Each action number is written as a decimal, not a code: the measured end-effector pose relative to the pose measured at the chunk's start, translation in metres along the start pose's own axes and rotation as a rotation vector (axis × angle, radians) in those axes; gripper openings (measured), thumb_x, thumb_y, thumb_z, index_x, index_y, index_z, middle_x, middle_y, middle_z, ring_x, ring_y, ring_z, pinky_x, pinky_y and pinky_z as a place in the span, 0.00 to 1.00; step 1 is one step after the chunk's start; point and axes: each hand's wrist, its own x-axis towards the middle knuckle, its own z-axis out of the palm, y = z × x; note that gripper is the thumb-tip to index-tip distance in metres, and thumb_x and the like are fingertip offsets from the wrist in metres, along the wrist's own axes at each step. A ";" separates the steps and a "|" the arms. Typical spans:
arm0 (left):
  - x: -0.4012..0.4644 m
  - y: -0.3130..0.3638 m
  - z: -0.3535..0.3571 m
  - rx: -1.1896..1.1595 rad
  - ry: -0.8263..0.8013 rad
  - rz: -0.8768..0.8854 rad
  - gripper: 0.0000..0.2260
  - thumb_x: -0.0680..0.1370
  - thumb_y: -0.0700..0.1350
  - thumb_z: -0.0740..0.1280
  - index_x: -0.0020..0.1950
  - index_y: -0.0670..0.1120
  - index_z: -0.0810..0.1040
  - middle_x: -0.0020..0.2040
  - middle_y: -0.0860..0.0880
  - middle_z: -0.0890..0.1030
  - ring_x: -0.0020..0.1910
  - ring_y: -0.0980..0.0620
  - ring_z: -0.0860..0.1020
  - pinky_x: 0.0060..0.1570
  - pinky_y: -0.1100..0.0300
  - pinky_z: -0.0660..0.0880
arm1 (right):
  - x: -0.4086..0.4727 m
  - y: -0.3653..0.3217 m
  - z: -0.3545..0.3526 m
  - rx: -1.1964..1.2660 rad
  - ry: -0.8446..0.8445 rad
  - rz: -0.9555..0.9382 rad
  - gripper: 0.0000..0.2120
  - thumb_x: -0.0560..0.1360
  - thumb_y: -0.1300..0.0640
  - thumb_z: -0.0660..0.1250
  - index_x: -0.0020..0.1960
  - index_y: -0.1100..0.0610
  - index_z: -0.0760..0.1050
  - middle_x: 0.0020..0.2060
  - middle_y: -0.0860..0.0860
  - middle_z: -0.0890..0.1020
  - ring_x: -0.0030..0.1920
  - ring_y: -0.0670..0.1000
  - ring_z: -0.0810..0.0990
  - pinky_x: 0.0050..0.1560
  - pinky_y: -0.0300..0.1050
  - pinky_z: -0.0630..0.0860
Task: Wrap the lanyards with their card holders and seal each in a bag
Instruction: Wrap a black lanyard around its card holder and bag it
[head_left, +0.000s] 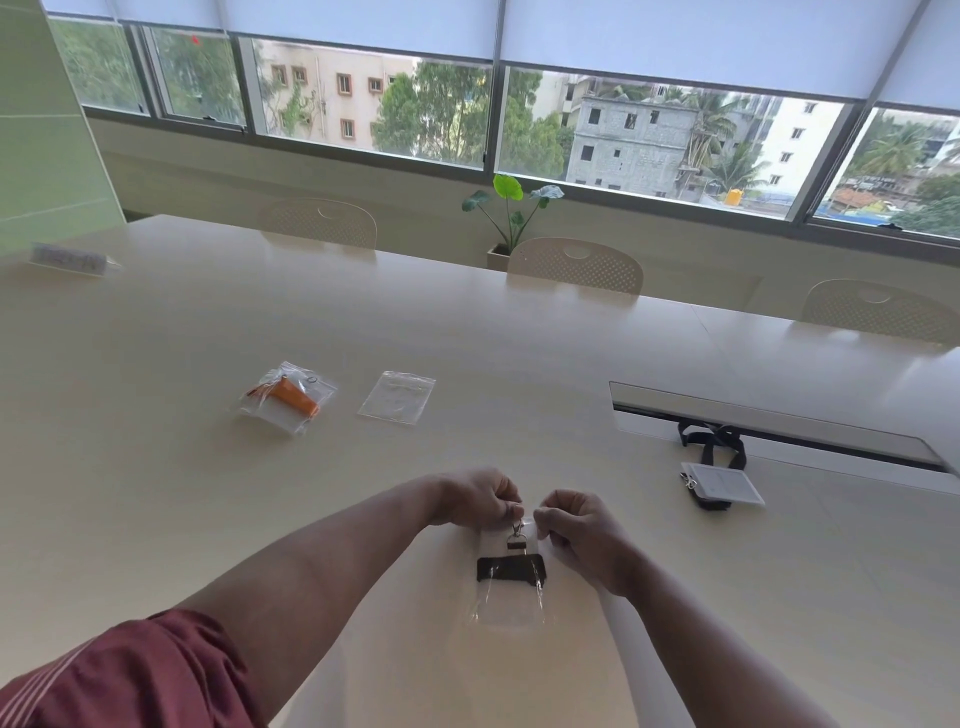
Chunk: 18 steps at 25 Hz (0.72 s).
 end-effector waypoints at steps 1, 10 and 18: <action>0.000 -0.002 0.001 -0.023 0.000 0.002 0.08 0.84 0.44 0.64 0.47 0.48 0.81 0.39 0.53 0.78 0.40 0.54 0.74 0.47 0.60 0.72 | 0.000 0.000 0.000 0.001 -0.008 0.003 0.10 0.79 0.66 0.67 0.38 0.61 0.76 0.25 0.49 0.76 0.22 0.44 0.65 0.22 0.35 0.61; 0.000 -0.021 -0.009 -0.210 0.017 0.064 0.03 0.80 0.42 0.72 0.47 0.47 0.84 0.38 0.52 0.81 0.34 0.58 0.76 0.37 0.64 0.74 | 0.001 0.002 -0.001 -0.032 0.033 -0.021 0.13 0.79 0.64 0.69 0.35 0.58 0.77 0.27 0.52 0.78 0.24 0.44 0.67 0.23 0.36 0.62; -0.005 -0.049 -0.017 -0.519 0.197 0.111 0.08 0.73 0.38 0.79 0.47 0.38 0.83 0.38 0.42 0.82 0.36 0.50 0.80 0.40 0.60 0.79 | 0.003 0.003 -0.002 -0.022 0.104 -0.038 0.12 0.79 0.64 0.68 0.37 0.59 0.76 0.27 0.50 0.78 0.24 0.43 0.68 0.24 0.35 0.64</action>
